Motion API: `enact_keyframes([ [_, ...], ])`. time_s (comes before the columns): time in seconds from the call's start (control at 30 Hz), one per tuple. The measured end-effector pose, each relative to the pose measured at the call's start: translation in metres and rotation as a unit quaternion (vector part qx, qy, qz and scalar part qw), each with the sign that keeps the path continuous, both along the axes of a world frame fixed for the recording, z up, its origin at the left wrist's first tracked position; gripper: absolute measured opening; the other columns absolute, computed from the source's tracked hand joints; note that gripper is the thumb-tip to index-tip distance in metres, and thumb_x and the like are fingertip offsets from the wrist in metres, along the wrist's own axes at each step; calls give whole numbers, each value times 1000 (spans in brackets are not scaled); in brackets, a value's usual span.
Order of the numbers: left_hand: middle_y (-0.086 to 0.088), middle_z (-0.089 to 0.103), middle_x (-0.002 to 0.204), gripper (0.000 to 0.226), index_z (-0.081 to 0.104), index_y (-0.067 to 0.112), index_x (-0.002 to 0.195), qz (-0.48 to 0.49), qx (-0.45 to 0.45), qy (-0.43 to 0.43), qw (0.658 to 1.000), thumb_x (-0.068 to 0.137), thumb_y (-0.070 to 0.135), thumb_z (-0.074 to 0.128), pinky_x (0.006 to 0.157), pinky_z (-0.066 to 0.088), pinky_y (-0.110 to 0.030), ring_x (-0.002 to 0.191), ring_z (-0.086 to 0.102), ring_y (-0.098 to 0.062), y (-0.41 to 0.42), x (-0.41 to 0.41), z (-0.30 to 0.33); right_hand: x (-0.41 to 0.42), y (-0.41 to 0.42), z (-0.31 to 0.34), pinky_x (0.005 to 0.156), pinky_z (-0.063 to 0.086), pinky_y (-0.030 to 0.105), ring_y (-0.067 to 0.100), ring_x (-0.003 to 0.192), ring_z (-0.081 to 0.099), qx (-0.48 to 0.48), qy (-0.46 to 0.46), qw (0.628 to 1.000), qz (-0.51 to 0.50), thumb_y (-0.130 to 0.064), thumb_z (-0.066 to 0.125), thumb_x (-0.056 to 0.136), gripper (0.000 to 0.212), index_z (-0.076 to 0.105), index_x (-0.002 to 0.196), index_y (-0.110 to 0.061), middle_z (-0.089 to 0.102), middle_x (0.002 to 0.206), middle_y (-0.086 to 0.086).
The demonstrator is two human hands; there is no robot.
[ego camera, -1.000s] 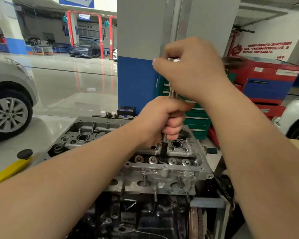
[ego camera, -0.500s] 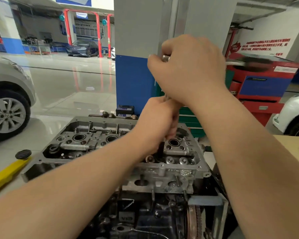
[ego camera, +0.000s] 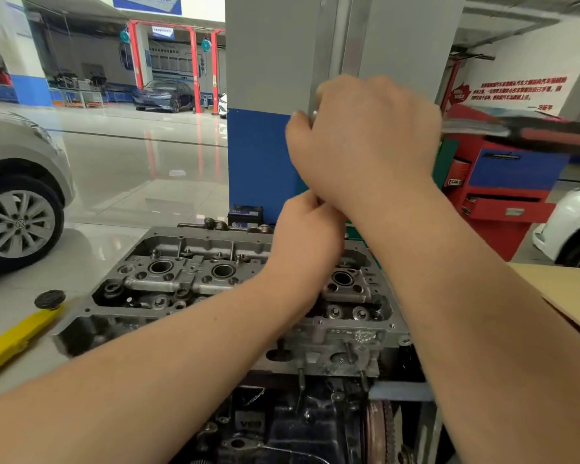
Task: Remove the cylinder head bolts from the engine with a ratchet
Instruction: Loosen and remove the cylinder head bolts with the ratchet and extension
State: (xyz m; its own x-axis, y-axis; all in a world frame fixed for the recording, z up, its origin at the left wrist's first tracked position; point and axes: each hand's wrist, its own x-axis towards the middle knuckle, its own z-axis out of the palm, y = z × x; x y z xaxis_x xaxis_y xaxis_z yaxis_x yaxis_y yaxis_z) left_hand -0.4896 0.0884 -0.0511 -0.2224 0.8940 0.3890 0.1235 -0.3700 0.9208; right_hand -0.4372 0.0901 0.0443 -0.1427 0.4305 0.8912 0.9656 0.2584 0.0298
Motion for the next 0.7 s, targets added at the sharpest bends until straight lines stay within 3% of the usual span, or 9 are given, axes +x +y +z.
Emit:
enact_keyframes([
  [0.1,3,24,40,39,32,26,47,-233,-67,-50,969,80,15,51,45,21,-22,35,19,-15,8,-15,10,11,17,3,52,30,34,27,61,45,-77,79,970,216,-36,57,87,37,52,61,-10,46,56,6],
  [0.17,4,22,42,47,32,26,49,-355,-92,-57,929,90,25,55,48,19,-27,38,18,-14,12,-25,15,22,20,2,60,42,35,23,62,51,-168,181,867,432,-20,64,93,34,62,66,1,55,59,10],
  [0.23,1,26,43,46,36,22,52,-345,-89,-41,933,91,29,60,50,22,-31,40,24,-16,13,-23,14,28,20,1,63,44,32,17,60,53,-195,231,816,493,-14,63,97,37,64,67,6,57,58,7],
  [0.3,-6,41,46,38,46,15,58,-236,-52,-7,970,83,35,67,51,33,-31,43,39,-21,12,-19,8,21,22,1,62,44,35,22,61,54,-157,197,883,395,-26,59,98,42,61,63,-2,55,57,7],
  [0.4,-13,60,55,32,55,-1,72,-44,36,-1,998,75,30,60,51,41,-29,49,54,-19,9,-12,-7,13,14,-2,61,30,38,31,70,47,-70,46,993,77,-46,47,98,45,43,65,-15,43,63,2],
  [0.47,-8,51,50,16,46,12,59,-32,41,-45,998,72,21,52,53,32,-32,50,42,-20,5,-1,-14,6,0,-4,57,21,33,28,67,43,-14,4,1000,-9,-49,46,96,44,37,65,-20,34,61,-3],
  [0.57,-4,32,53,22,32,21,57,-50,7,-96,994,69,20,50,52,20,-32,52,25,-21,6,1,-9,5,4,1,51,17,30,25,61,45,-20,3,999,48,-50,48,92,46,39,59,-18,41,56,-3],
  [0.63,1,26,46,31,33,24,55,-216,-41,-105,970,75,18,56,46,23,-25,41,21,-18,11,-12,-1,16,13,8,55,31,30,18,61,49,-158,79,946,273,-38,57,93,42,53,60,-13,51,56,-3],
  [0.7,5,25,44,36,32,24,55,-367,-88,-88,922,84,17,54,45,27,-24,38,22,-14,12,-26,7,26,16,9,62,41,29,16,62,51,-245,180,816,491,-14,63,96,36,59,66,5,56,59,4],
])
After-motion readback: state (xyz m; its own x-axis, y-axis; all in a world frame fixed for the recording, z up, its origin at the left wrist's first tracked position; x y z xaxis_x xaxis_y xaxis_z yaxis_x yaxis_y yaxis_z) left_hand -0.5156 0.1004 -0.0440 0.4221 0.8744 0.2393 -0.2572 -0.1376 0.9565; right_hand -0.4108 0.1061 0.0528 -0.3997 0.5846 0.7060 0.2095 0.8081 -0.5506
